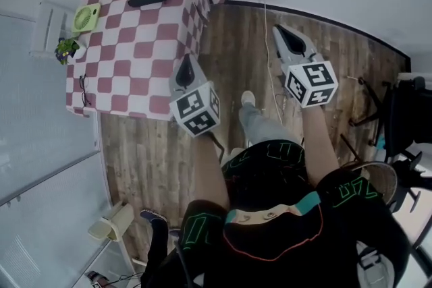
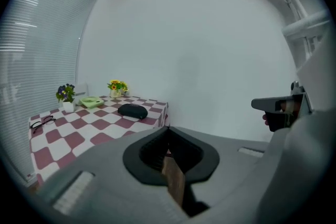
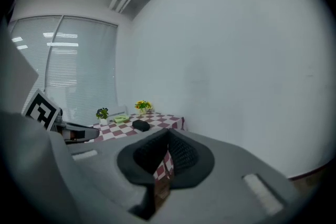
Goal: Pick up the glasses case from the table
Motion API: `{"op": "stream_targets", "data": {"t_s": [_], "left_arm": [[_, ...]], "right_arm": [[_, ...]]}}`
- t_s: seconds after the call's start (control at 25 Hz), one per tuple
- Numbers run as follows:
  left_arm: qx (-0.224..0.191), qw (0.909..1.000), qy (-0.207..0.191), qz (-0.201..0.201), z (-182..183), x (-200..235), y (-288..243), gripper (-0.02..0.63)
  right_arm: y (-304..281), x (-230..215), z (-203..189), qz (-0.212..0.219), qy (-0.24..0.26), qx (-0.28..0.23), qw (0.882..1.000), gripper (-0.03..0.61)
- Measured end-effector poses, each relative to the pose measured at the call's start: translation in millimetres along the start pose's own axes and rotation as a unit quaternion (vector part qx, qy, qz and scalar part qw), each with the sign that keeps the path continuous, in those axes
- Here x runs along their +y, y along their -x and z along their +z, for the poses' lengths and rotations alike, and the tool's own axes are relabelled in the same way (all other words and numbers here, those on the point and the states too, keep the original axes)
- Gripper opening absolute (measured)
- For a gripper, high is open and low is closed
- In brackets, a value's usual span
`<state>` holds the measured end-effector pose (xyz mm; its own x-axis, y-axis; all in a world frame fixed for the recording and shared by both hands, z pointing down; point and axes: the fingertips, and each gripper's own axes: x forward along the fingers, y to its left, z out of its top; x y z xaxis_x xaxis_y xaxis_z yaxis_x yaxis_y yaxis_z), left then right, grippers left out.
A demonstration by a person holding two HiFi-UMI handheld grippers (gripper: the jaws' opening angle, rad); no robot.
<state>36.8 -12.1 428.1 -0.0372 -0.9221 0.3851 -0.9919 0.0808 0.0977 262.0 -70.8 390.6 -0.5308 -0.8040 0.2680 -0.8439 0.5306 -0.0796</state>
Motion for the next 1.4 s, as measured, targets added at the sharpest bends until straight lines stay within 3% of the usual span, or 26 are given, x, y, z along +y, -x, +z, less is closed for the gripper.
{"op": "stream_targets", "data": {"t_s": [0.4, 0.6, 0.88, 1.4], "left_arm": [[-0.006, 0.9983, -0.047, -0.035, 50, -63, -81, 0.009], [-0.024, 0.9975, -0.055, -0.037, 77, -71, -100, 0.01], [-0.065, 0.9968, -0.045, -0.008, 115, -47, -117, 0.01], [-0.027, 0.996, 0.038, 0.076, 107, 63, -203, 0.009]], "right_arm": [[-47, -86, 30, -0.018, -0.034, -0.029, 0.999, 0.005], [-58, -116, 52, -0.034, -0.04, -0.048, 0.997, 0.005], [-103, -106, 89, 0.002, -0.011, -0.07, 0.998, 0.005], [-260, -50, 95, 0.099, 0.04, -0.007, 0.994, 0.005]]}}
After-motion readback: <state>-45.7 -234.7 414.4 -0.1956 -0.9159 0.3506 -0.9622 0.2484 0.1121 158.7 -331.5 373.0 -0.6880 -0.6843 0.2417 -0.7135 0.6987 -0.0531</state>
